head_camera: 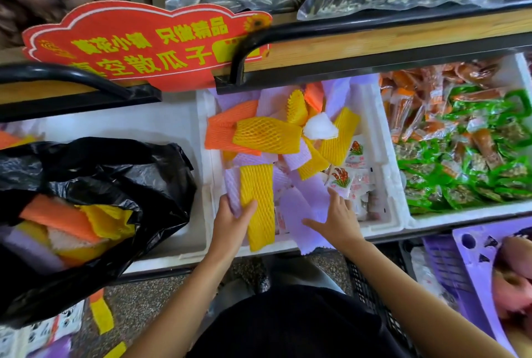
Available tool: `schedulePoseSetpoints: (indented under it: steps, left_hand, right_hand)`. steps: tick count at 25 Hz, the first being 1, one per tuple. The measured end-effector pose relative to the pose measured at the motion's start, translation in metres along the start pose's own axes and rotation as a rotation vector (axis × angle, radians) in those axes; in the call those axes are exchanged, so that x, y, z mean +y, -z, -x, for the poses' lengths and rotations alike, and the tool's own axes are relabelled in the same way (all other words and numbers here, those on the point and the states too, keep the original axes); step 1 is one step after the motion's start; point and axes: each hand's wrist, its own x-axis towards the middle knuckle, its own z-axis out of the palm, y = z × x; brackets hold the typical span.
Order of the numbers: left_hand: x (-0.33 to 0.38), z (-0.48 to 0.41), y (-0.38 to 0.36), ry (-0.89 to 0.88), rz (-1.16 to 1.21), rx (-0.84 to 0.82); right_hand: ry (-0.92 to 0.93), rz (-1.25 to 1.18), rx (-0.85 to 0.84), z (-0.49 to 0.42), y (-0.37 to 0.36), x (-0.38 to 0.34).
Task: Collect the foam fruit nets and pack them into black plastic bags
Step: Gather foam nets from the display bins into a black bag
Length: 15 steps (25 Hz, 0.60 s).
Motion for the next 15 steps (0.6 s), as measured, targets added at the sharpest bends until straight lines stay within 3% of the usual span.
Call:
schedulePoseSetpoints:
  steps: [6, 15]
  left_hand:
    - [-0.012, 0.003, -0.010, 0.074, -0.127, 0.005]
    - [-0.033, 0.001, -0.043, 0.114, -0.226, -0.013]
  right_hand:
    - [-0.033, -0.388, 0.002, -0.010, 0.010, -0.015]
    - [-0.060, -0.474, -0.211, 0.021, -0.013, -0.031]
